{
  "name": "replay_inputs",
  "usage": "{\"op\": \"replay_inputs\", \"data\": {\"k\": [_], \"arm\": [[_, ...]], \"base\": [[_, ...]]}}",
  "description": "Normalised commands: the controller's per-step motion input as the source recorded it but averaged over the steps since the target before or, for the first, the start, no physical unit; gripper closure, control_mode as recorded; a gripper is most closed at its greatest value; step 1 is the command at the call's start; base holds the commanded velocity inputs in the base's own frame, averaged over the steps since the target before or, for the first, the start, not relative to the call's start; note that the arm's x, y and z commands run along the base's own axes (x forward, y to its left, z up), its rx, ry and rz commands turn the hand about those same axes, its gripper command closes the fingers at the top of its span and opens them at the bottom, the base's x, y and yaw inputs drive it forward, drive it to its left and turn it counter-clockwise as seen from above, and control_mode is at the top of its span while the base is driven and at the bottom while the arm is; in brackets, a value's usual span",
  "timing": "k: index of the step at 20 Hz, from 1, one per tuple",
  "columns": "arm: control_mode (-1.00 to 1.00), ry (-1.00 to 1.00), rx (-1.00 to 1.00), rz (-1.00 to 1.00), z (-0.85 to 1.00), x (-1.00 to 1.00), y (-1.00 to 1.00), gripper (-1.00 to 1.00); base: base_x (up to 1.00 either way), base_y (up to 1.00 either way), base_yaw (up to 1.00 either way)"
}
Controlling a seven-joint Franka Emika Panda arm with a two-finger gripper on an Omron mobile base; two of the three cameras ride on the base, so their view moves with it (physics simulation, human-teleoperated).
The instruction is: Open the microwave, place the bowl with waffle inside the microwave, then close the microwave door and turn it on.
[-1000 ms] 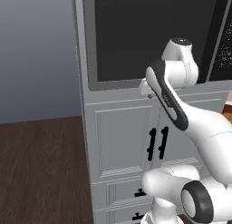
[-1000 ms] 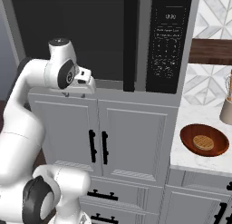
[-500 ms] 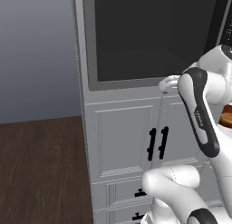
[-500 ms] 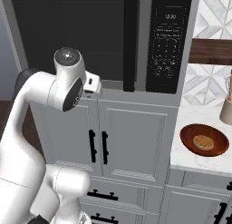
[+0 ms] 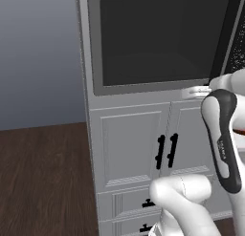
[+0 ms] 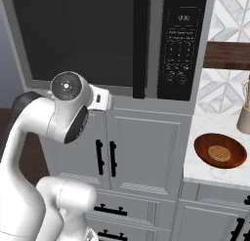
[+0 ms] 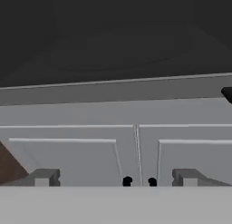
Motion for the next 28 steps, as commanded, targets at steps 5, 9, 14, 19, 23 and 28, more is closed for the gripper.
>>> {"op": "replay_inputs", "data": {"k": [5, 9, 14, 19, 23, 28], "arm": [[-1.0, 0.13, 0.0, -0.14, 0.39, 0.0, -0.35, -1.0], [-1.0, 0.12, 0.0, -0.08, 0.28, 0.0, -0.57, -1.0], [-1.0, 0.01, 0.03, -0.07, 0.08, 0.0, -0.74, -1.0], [-1.0, 0.0, 0.02, -0.09, 0.07, 0.21, -0.53, -1.0], [-1.0, 0.0, 0.02, -0.06, 0.04, 0.39, -0.26, -1.0], [-1.0, 0.0, 0.01, -0.02, 0.0, 0.42, -0.1, -1.0]], "base": [[0.0, 0.0, 0.0], [0.0, 0.0, 0.0], [0.0, 0.0, 0.0], [0.0, 0.0, 0.0], [0.0, 0.0, 0.0], [0.0, 0.0, 0.0]]}}
